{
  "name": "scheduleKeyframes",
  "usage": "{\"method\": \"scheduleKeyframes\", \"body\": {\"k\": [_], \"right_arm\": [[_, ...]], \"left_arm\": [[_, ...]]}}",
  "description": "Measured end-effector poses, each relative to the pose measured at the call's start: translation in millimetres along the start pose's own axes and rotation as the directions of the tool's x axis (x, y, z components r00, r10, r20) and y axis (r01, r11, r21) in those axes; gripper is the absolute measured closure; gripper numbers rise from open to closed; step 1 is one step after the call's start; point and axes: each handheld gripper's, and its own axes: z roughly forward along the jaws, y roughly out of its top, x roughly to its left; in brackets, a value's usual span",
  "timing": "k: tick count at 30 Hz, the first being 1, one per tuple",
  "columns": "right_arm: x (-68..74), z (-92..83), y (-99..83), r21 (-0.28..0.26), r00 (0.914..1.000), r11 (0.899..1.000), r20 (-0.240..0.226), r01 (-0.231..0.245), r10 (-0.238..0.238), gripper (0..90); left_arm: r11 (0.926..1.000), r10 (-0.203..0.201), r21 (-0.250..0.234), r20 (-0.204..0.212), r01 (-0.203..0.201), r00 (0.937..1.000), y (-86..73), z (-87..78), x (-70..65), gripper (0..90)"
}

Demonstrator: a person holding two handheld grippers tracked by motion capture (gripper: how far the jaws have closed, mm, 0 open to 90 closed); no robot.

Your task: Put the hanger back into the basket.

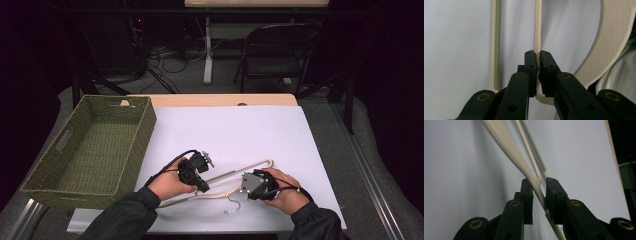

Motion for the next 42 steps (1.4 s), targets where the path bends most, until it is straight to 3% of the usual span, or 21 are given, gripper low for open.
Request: {"method": "scheduleKeyframes", "body": {"k": [1, 2, 3, 7, 8, 11, 12, 18, 22, 26, 29, 32, 39, 42], "right_arm": [[-1.5, 0.2, -0.5, -0.018, 0.9999, 1.000, 0.014, -0.003, 0.003, 75.7], [-4.5, -2.5, 0.8, 0.027, 0.9998, 1.000, -0.021, 0.004, -0.003, 76.0], [-3.9, 0.0, -0.3, -0.010, 1.0000, 1.000, 0.000, 0.002, -0.002, 75.9], [-1.3, 0.8, -0.1, -0.011, 0.9999, 1.000, 0.000, -0.013, 0.013, 76.1], [-1.3, 3.9, -0.8, -0.049, 1.0000, 0.999, -0.007, -0.001, 0.001, 76.2], [-0.9, 1.1, 0.4, -0.004, 0.9999, 1.000, -0.009, 0.006, -0.006, 76.1], [0.1, 1.0, 0.1, -0.002, 1.0000, 1.000, -0.009, 0.004, -0.004, 76.0], [-1.5, -0.2, -0.8, 0.001, 0.9999, 1.000, -0.014, -0.004, 0.004, 76.0], [-2.0, 0.3, -0.8, -0.007, 0.9999, 1.000, -0.010, -0.013, 0.012, 75.9], [-2.9, 0.2, -0.6, 0.002, 0.9996, 1.000, -0.020, -0.021, 0.021, 75.6], [-3.4, 0.9, -1.2, -0.009, 0.9994, 1.000, -0.021, -0.028, 0.028, 75.3], [-3.8, -0.2, -1.0, 0.008, 0.9987, 0.999, -0.034, -0.037, 0.037, 75.2], [-4.4, -1.1, -0.7, 0.021, 0.9990, 0.999, -0.028, -0.035, 0.036, 75.0], [-4.2, 0.9, -1.7, -0.010, 0.9986, 0.999, -0.028, -0.045, 0.045, 75.0]], "left_arm": [[1.0000, 0.000, -0.004, -0.001, 0.000, 1.0000, -0.3, -0.1, 0.3, 84.9], [0.9999, -0.001, -0.011, 0.001, 0.001, 1.0000, -0.8, -0.2, 0.8, 85.0], [0.9999, 0.000, -0.012, 0.001, 0.000, 1.0000, -0.9, -0.3, 1.0, 84.9], [0.9999, 0.007, -0.013, -0.009, -0.007, 0.9999, -1.9, -0.1, 0.9, 84.4], [0.9998, 0.006, -0.021, -0.019, -0.006, 0.9998, -2.7, -0.3, 0.4, 82.1], [0.9982, -0.002, -0.061, -0.055, -0.001, 0.9985, -7.6, -8.9, -1.4, 76.1], [0.9950, -0.008, -0.100, -0.072, 0.001, 0.9974, -13.1, -16.3, -2.9, 69.8], [0.9863, -0.001, -0.164, -0.107, -0.017, 0.9942, -35.6, -31.0, -14.9, 58.4], [0.9800, 0.029, -0.191, -0.133, -0.055, 0.9907, -44.4, -31.0, -27.5, 55.6], [0.9721, 0.045, -0.222, -0.145, -0.077, 0.9883, -42.7, -30.1, -38.0, 55.1], [0.9662, 0.092, -0.225, -0.152, -0.125, 0.9841, -35.0, -27.7, -51.2, 54.9], [0.9657, 0.128, -0.204, -0.161, -0.160, 0.9786, -27.6, -21.5, -58.5, 56.7], [0.9660, 0.143, -0.190, -0.174, -0.175, 0.9744, -22.9, -7.6, -59.1, 57.9], [0.9668, 0.158, -0.170, -0.189, -0.191, 0.9693, -22.0, -1.6, -59.9, 58.4]]}}
